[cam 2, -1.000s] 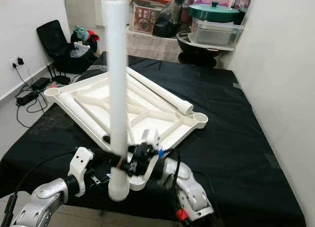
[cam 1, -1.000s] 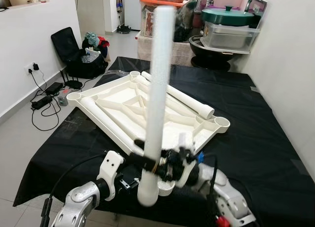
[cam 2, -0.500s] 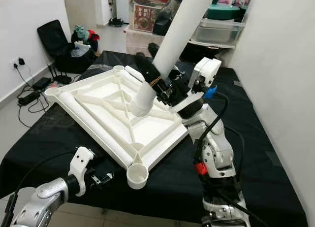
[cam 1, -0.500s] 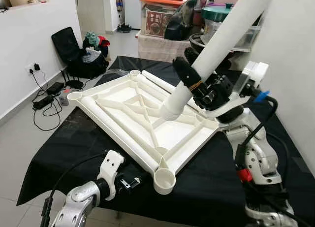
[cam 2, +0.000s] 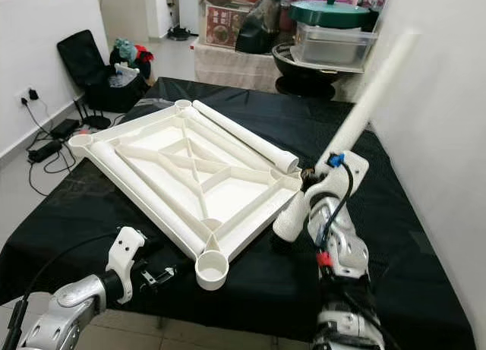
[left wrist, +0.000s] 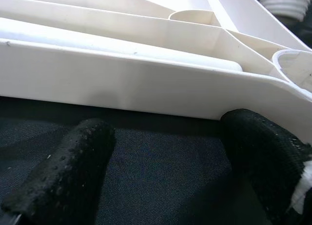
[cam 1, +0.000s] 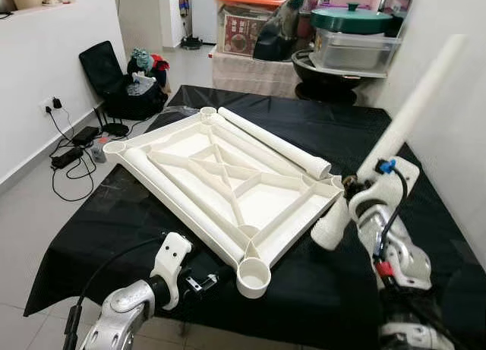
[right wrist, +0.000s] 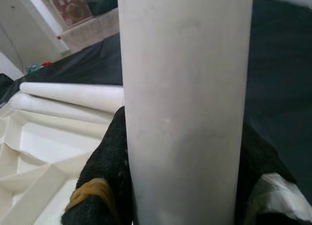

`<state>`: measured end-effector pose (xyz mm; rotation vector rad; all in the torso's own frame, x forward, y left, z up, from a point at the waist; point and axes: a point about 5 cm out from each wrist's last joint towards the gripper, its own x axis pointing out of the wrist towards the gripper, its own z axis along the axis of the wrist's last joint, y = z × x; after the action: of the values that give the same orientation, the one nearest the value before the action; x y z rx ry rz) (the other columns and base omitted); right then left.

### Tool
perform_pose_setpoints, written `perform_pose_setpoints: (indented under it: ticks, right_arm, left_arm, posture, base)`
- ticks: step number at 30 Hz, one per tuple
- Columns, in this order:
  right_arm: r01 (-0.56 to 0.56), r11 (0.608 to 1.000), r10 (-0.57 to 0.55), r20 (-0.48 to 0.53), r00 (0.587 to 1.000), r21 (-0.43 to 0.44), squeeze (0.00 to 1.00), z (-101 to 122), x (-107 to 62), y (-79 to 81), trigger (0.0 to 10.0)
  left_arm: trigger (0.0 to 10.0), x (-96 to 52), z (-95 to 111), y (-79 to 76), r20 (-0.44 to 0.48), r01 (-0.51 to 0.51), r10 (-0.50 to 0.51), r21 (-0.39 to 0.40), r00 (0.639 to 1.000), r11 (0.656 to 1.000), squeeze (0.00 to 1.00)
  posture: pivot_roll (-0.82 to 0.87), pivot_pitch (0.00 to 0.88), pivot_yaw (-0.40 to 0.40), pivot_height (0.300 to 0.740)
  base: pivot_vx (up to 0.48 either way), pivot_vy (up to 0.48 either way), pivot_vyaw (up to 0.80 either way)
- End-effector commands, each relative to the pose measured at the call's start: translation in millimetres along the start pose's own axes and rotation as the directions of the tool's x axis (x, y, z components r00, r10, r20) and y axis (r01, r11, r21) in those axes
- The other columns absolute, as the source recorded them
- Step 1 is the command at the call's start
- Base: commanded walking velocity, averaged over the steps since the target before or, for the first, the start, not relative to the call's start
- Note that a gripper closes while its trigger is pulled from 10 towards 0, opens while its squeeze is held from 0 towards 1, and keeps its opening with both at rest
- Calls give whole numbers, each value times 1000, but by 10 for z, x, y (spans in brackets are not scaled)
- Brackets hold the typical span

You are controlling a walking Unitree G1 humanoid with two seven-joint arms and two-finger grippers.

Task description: Building children table

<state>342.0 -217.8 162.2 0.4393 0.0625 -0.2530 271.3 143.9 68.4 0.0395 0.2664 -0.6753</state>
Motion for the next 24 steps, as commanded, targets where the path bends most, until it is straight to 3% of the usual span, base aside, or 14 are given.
perform_pose_setpoints:
  ticks: [1,6,7,9,12,14,20,24]
  right_arm:
    - [1,1000,-2,34,999,22,0,60,-16,3,10000]
    - [-53,998,52,28,998,38,0,-25,-62,70,10000]
    - [-127,992,127,58,990,-2,0,-40,-126,167,10000]
    - [-141,990,141,71,987,-15,0,-32,-143,200,10000]
    - [-201,979,204,132,970,-41,0,74,-174,322,10000]
    - [-250,965,260,213,942,-75,0,248,-203,448,10000]
    - [-290,952,307,307,901,-100,0,442,-276,560,10000]
    - [-304,944,329,316,890,-128,0,433,-308,595,10000]
  left_arm:
    - [10000,-11,-150,-32,-58,2,-5,-42,998,999,0]
    - [10000,10,-64,-1,-17,-21,21,-26,1000,999,0]
    - [10000,36,65,21,39,-47,47,2,998,999,0]
    - [10000,43,111,30,60,-58,57,7,997,998,0]
    - [10000,61,227,63,101,-83,79,31,992,996,0]
    - [10000,64,421,147,176,-139,127,58,976,989,0]
    - [10000,68,657,233,264,-203,177,75,948,976,0]
    - [10000,73,731,218,293,-207,170,99,941,973,0]
  posture:
    - [78,0,-99,740]
    - [74,0,-99,740]
    - [73,0,-98,740]
    - [73,0,-98,740]
    - [73,0,-87,740]
    - [62,0,-72,740]
    - [61,0,-75,740]
    - [60,0,-71,740]
  base:
    - [0,0,0]
    - [0,0,0]
    - [0,0,0]
    - [0,0,0]
    - [0,0,0]
    - [0,0,0]
    - [0,0,0]
    - [0,0,0]
